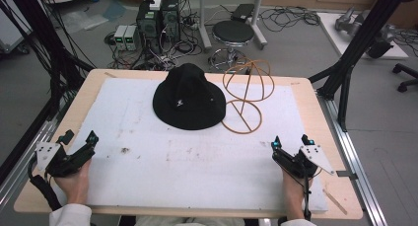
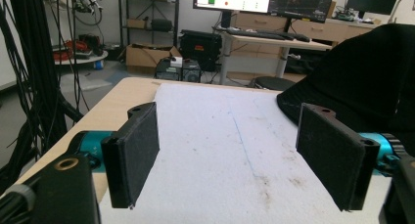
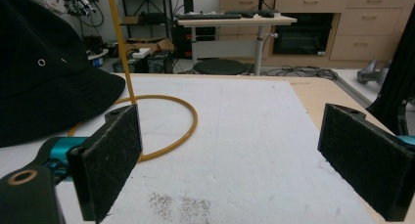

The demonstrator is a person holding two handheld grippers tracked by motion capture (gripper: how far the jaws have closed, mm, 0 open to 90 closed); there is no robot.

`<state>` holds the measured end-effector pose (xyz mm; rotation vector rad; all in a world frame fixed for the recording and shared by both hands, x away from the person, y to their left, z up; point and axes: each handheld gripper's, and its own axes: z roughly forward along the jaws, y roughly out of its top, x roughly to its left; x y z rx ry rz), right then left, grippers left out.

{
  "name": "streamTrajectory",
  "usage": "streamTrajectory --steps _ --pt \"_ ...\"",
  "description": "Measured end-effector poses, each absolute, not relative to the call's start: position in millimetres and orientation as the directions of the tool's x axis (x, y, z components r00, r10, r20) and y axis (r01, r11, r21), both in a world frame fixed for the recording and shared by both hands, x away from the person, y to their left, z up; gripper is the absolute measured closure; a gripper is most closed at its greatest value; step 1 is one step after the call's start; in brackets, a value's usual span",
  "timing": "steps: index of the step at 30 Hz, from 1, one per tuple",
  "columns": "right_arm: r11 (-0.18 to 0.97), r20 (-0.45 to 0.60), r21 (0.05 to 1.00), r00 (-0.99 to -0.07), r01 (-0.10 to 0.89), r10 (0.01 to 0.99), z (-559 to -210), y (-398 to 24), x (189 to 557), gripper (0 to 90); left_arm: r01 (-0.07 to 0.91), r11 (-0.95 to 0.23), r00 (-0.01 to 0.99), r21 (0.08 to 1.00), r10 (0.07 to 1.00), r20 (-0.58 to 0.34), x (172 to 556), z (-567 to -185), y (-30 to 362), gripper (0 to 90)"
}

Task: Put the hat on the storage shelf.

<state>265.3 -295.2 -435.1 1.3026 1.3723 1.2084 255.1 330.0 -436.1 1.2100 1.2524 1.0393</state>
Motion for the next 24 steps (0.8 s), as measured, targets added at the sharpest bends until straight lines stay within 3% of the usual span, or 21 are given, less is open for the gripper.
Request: streamTrajectory --steps 24 --pt "-0.014 0.027 0.988 -0.079 0.156 0.996 -435.1 -295.2 264.9 8.4 0.070 0.106 0.064 0.992 0.992 -0.111 255.4 -435.8 331.0 22.9"
